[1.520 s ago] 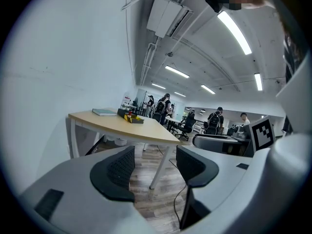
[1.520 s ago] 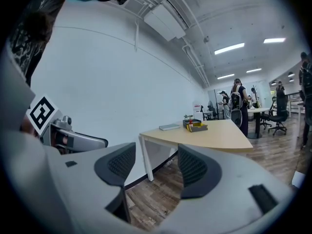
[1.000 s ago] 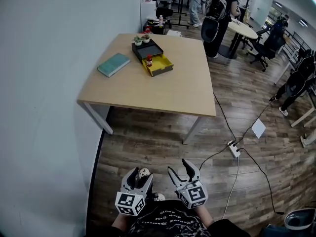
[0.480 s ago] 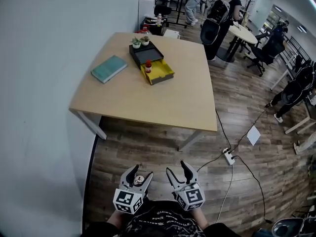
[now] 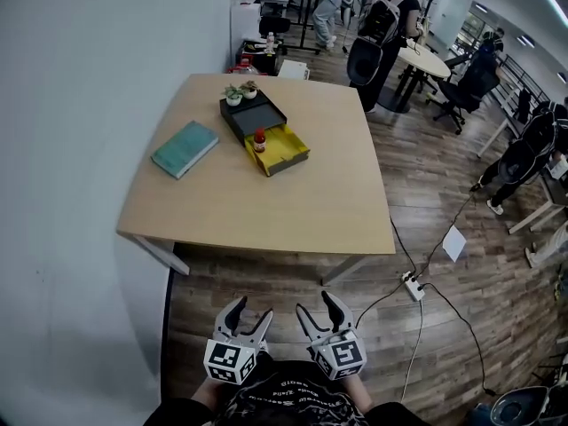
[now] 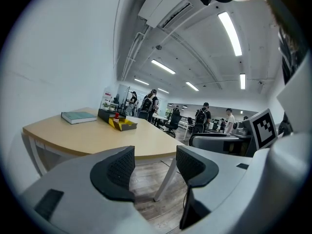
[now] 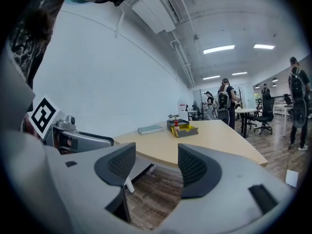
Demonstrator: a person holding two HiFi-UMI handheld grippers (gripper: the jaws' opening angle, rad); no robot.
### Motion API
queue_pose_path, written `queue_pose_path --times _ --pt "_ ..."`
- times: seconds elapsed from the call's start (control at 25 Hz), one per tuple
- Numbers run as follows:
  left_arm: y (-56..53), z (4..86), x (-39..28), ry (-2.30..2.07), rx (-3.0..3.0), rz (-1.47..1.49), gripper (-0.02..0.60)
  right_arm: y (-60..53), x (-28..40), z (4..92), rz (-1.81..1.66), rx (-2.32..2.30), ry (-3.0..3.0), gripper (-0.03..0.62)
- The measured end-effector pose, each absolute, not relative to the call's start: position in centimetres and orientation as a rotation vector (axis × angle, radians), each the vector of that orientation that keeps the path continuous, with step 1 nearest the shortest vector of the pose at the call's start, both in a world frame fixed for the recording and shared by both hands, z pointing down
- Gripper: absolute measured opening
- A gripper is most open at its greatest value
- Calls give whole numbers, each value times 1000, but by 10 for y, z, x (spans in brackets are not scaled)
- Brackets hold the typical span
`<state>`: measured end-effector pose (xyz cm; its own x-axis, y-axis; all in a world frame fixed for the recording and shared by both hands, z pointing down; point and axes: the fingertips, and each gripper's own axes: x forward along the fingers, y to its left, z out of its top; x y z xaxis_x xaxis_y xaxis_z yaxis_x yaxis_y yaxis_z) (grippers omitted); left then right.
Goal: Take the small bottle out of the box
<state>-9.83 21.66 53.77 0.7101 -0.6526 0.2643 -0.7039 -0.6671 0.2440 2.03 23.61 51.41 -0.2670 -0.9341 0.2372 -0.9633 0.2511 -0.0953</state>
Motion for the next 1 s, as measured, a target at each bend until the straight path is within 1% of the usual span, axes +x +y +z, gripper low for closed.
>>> queue_pose_path --times 0.28,0.52,0.76,1.0 --pt "169 537 -108 -1006 2626 213 273 193 8 518 336 1855 -2360 282" --pt "149 541 -120 -1021 2621 237 273 175 0 521 352 1851 -2362 282" --pt "128 546 -127 -1072 2584 230 273 147 1 523 346 1820 -2379 282" --pt "88 552 -121 -1142 2551 216 273 94 13 527 333 1776 -2424 282"
